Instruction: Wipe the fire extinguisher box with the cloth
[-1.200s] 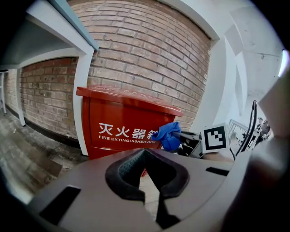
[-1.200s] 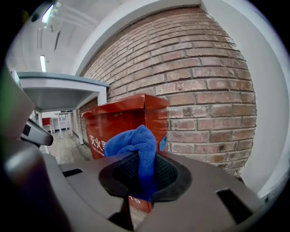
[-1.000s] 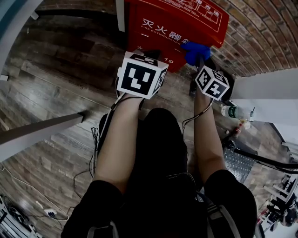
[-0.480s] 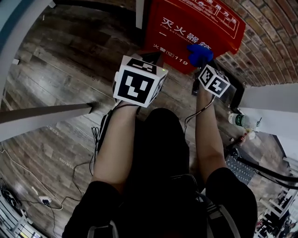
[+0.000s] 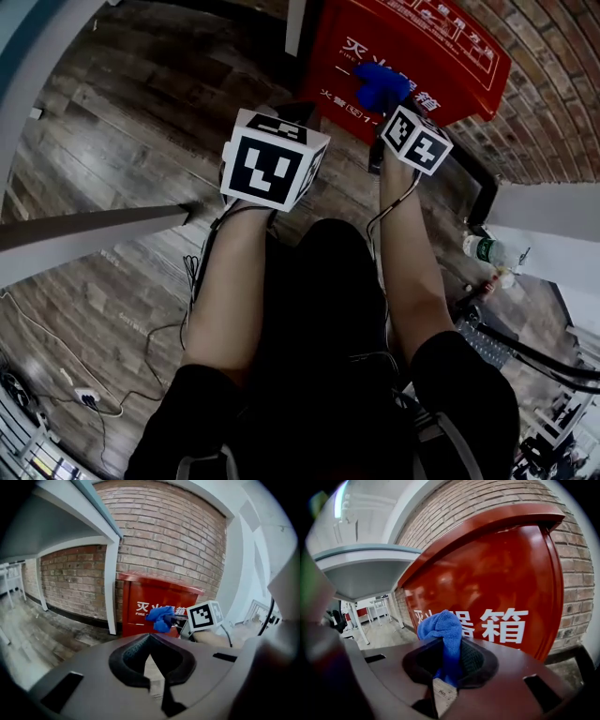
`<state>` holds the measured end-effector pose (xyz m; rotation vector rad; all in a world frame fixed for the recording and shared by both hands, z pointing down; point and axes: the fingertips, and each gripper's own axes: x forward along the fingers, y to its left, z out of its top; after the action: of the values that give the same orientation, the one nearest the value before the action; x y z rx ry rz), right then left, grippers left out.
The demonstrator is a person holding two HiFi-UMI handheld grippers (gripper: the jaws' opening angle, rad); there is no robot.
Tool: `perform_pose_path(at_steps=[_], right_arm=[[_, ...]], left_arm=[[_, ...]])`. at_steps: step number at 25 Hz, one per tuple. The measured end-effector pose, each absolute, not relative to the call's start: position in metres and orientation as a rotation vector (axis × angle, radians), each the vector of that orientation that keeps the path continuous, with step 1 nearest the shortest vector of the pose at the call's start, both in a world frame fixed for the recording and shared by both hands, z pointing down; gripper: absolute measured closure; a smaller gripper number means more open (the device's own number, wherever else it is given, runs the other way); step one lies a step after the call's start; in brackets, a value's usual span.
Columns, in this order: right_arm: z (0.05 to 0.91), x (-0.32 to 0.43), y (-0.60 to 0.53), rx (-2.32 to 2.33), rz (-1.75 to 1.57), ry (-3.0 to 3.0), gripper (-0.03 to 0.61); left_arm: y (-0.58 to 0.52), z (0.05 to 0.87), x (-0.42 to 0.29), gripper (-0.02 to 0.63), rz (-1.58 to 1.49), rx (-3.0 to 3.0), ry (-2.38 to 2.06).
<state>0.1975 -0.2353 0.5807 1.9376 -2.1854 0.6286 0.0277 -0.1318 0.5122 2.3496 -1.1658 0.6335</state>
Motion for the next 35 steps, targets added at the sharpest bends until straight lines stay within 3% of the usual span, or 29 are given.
perform_pose_path(at_steps=[22, 35], right_arm=[[0.649, 0.057, -0.321, 1.761, 0.749, -2.206, 0.495], [0.675, 0.108, -0.293, 1.855, 0.876, -2.136, 0.495]], left_arm=[[-0.153, 0.537, -0.016, 0.606, 0.69, 2.27, -1.189], [-0.158, 0.541, 0.012, 0.606, 0.717, 2.305, -1.127]])
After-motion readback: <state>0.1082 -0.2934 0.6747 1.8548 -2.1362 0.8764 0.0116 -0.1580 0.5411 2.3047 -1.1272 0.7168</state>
